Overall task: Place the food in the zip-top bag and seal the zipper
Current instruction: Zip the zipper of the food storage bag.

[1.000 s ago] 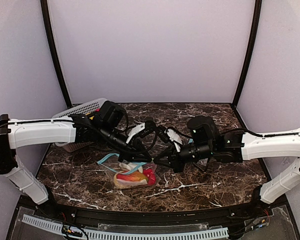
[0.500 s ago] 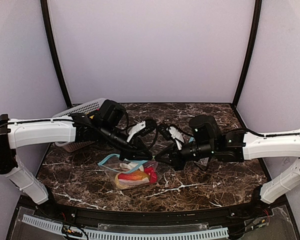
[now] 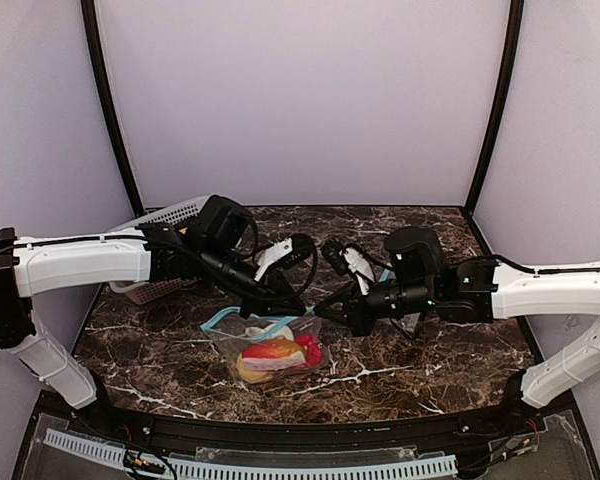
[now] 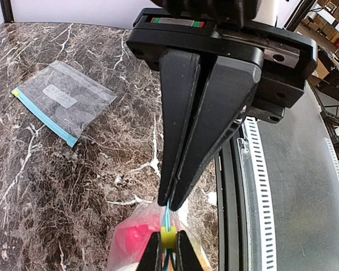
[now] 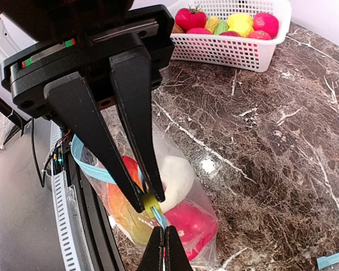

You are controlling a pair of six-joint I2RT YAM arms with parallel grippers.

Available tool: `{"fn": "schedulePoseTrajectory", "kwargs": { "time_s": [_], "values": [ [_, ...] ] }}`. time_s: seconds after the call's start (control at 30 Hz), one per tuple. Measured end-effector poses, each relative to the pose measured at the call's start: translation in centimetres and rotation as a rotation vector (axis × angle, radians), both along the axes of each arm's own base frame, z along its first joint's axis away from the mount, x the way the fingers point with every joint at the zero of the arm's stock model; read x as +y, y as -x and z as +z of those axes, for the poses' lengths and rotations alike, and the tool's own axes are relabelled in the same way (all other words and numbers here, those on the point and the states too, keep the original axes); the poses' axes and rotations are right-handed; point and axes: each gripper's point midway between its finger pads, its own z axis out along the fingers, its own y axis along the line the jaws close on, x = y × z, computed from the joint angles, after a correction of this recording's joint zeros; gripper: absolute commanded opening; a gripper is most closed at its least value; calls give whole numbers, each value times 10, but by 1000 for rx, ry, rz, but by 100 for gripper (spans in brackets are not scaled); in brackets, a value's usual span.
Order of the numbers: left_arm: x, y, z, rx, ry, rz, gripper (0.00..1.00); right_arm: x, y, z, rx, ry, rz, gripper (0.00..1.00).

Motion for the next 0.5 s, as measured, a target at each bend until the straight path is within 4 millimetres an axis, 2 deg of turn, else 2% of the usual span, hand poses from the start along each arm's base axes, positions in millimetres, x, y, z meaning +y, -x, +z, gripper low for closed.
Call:
{"fn": "schedulePoseTrajectory", "kwargs": {
  "time_s": [0.5],
  "values": [
    [1,-3,0,-21,-16,7,1,-14,-7,2,-11,20,-52,0]
  ]
}}
